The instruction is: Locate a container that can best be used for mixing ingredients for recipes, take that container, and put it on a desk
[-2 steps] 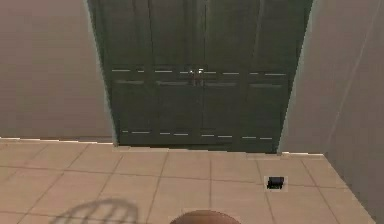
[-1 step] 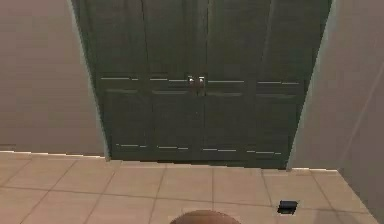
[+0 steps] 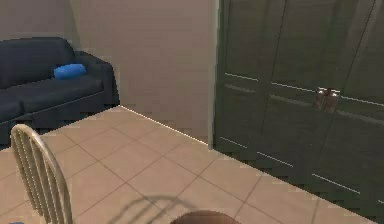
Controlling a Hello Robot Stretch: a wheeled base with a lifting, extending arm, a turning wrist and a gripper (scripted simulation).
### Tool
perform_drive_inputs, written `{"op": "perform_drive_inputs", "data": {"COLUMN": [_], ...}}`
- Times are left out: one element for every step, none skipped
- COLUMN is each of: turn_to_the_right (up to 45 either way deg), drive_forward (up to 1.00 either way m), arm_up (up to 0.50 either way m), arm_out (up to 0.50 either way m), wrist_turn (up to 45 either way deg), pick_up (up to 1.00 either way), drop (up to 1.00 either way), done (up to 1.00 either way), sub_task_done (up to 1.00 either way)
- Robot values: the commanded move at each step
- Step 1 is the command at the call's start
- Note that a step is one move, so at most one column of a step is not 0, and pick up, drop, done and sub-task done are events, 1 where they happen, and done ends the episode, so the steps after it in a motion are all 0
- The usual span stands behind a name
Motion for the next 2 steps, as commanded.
{"op": "perform_drive_inputs", "data": {"turn_to_the_right": [0.0,-45.0], "drive_forward": [0.85,0.0], "arm_up": [0.0,0.0], "arm_out": [0.0,0.0], "wrist_turn": [0.0,0.0], "pick_up": [0.0,0.0], "drop": [0.0,0.0], "done": [0.0,0.0], "sub_task_done": [0.0,0.0]}}
